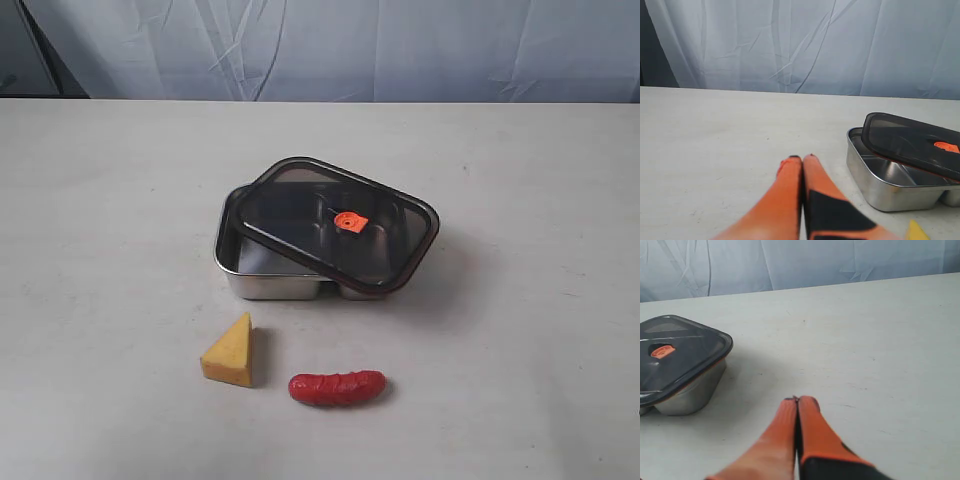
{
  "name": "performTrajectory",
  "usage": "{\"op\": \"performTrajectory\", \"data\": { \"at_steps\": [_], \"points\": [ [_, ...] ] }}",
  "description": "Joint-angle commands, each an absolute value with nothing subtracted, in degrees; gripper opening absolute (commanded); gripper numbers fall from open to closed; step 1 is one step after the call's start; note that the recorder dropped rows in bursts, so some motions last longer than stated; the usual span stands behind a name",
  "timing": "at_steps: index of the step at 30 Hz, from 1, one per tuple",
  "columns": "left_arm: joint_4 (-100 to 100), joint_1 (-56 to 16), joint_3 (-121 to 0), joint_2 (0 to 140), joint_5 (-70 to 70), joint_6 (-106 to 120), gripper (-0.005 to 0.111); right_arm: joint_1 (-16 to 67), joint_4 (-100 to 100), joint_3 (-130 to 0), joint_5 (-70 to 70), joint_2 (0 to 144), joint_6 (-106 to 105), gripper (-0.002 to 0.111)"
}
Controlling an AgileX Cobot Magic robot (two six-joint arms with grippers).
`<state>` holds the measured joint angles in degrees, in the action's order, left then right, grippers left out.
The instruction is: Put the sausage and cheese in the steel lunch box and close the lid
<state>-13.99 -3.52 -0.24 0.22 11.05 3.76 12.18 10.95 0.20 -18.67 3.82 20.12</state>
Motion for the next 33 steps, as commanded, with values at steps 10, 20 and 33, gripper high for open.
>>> {"op": "performTrajectory", "data": {
  "at_steps": [10,20,33],
  "points": [
    [-13.85,-3.39,0.0,0.0,10.38,3.64,0.0,12.04,14.54,0.0,-8.2,3.8,19.38,-0.001],
    [-13.85,-3.39,0.0,0.0,10.38,3.64,0.0,12.04,-4.08,0.0,14.52,3.8,31.78,-0.001],
    [-13.85,-3.39,0.0,0.0,10.38,3.64,0.0,14.13,4.93,0.0,-5.16,5.5,39.82,-0.001]
  ]
}}
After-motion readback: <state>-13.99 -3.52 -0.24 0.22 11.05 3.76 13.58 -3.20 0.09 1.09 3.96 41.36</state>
